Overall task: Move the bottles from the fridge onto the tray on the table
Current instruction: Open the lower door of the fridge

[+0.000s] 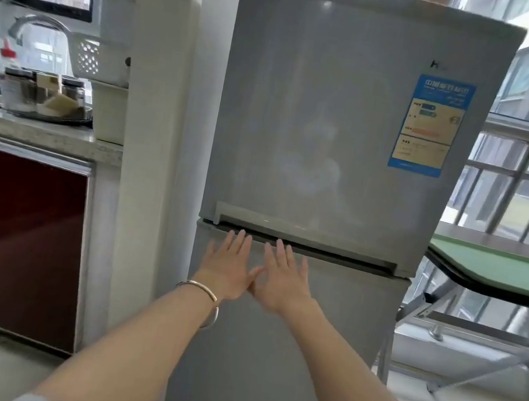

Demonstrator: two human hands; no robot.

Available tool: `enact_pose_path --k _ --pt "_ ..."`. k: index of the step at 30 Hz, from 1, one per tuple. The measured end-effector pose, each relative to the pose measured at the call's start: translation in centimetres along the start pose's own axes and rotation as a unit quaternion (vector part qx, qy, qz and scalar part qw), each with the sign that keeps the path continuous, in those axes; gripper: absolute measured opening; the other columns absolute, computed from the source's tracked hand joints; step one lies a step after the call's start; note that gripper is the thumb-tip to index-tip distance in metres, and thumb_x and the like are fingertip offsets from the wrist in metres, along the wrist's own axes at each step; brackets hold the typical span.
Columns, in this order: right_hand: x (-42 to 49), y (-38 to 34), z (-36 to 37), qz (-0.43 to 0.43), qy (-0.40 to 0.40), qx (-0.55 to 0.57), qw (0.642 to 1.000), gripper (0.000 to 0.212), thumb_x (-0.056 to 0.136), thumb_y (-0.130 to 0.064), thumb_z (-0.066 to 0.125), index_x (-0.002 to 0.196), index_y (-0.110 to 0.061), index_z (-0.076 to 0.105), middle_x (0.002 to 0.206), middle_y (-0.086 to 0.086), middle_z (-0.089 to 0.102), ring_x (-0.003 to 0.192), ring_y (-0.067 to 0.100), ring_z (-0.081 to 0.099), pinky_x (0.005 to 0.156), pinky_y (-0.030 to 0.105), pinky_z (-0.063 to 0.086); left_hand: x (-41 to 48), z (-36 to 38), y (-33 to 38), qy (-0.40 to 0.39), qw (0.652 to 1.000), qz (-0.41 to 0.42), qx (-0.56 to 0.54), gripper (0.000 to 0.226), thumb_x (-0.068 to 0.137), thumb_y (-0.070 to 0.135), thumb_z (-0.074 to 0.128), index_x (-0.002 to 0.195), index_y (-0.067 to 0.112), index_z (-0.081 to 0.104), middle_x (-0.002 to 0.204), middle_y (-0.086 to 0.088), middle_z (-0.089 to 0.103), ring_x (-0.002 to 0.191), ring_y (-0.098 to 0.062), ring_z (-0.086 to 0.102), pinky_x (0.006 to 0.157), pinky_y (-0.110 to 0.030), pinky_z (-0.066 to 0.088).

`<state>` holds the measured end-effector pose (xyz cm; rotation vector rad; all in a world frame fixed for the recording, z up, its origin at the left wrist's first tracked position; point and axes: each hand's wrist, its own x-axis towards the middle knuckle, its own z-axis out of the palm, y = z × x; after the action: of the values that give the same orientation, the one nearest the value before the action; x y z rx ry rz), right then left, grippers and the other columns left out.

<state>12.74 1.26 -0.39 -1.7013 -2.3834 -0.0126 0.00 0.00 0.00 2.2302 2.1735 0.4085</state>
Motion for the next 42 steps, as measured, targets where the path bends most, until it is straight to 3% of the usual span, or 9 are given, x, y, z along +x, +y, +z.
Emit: enact_pose_path --k 5,10,18,25,29,33,37,40,42 --pt "3.2 -0.1 -0.2 0.006 0.004 -0.019 1.000 0.078 0.092 -0.041 0.030 0.154 -0.012 -0.006 0.164 0.004 -0.005 0.150 0.021 -0.010 0.119 0.052 -0.008 2.4 0.2 -1.0 -0.020 1.000 0.000 0.022 0.072 0.098 0.055 0.018 0.154 0.016 -0.003 0.163 0.002 -0.009 0.150 -0.017 -0.010 0.121 -0.048 -0.002" --pt "3.1 0.9 1.1 0.016 -0.029 -0.020 0.999 0.106 0.082 -0.049 0.057 0.153 -0.013 -0.013 0.163 0.002 -0.014 0.149 0.019 -0.017 0.120 0.050 -0.006 3.1 1.8 -1.8 0.006 1.000 0.000 0.030 0.073 0.099 0.051 0.025 0.154 0.016 -0.005 0.163 0.003 -0.008 0.150 -0.017 -0.008 0.121 -0.048 -0.001" --pt "2.4 0.5 -0.3 0.022 -0.059 -0.012 0.998 0.094 0.086 -0.035 0.052 0.154 -0.015 -0.011 0.163 0.000 -0.013 0.150 0.015 -0.014 0.121 0.050 0.005 3.1 1.3 -1.7 0.035 0.998 -0.003 0.057 0.068 0.097 0.020 0.039 0.155 0.018 0.003 0.164 0.003 0.001 0.151 -0.018 0.003 0.121 -0.048 0.003" --pt "0.6 0.5 -0.7 0.016 -0.060 -0.011 0.998 0.088 0.087 -0.030 0.049 0.154 -0.017 -0.006 0.163 -0.002 -0.009 0.150 0.015 -0.009 0.121 0.047 0.010 1.0 0.3 -1.4 0.094 0.987 0.030 0.125 0.062 0.094 0.026 0.046 0.151 0.017 0.022 0.157 -0.001 0.028 0.144 -0.025 0.023 0.120 -0.049 0.006" --pt "-2.0 1.0 -1.5 0.000 -0.034 0.015 0.999 0.077 0.089 -0.021 0.046 0.155 -0.019 0.008 0.163 -0.002 0.007 0.150 0.016 0.004 0.119 0.046 0.015 -1.0 -0.7 -2.2 0.152 0.978 0.083 0.120 0.036 0.099 0.026 0.038 0.134 0.024 0.047 0.135 0.000 0.052 0.128 -0.025 0.042 0.115 -0.044 0.017" --pt "-5.1 1.8 -2.6 -0.003 0.042 0.088 0.995 0.058 0.087 -0.008 0.043 0.144 -0.020 0.041 0.149 0.007 0.043 0.139 0.025 0.035 0.115 0.040 0.025 -3.7 -1.7 -2.7 0.185 0.974 0.108 0.075 0.040 0.099 0.017 0.037 0.132 0.032 0.054 0.131 0.001 0.054 0.125 -0.023 0.045 0.113 -0.039 0.021" --pt "-7.5 2.7 -3.9 0.013 0.121 0.086 0.989 0.035 0.087 -0.011 0.042 0.109 -0.017 0.070 0.113 0.008 0.071 0.111 0.030 0.059 0.096 0.039 0.044 -5.7 -3.0 -2.3 0.082 0.992 0.096 -0.012 0.046 0.099 0.037 0.036 0.145 0.036 0.037 0.153 0.001 0.037 0.140 -0.025 0.034 0.116 -0.045 0.025" --pt "-8.9 4.1 -4.9 0.042 0.160 0.119 0.979 0.029 0.087 -0.016 0.044 0.081 -0.011 0.072 0.079 0.007 0.072 0.081 0.030 0.066 0.077 0.038 0.052 -6.8 -4.2 -0.4 -0.074 0.985 0.084 -0.129 0.073 0.087 0.048 0.058 0.149 0.043 0.019 0.161 0.005 0.020 0.146 -0.025 0.024 0.119 -0.043 0.022" --pt "-10.5 5.5 -5.7 0.067 0.173 0.115 0.976 0.027 0.084 -0.017 0.045 0.078 -0.011 0.070 0.077 0.006 0.070 0.078 0.029 0.064 0.078 0.040 0.052 -7.8 -4.7 1.6 -0.155 0.972 0.085 -0.157 0.094 0.075 0.055 0.069 0.148 0.049 0.011 0.162 0.007 0.014 0.147 -0.025 0.021 0.119 -0.045 0.022"
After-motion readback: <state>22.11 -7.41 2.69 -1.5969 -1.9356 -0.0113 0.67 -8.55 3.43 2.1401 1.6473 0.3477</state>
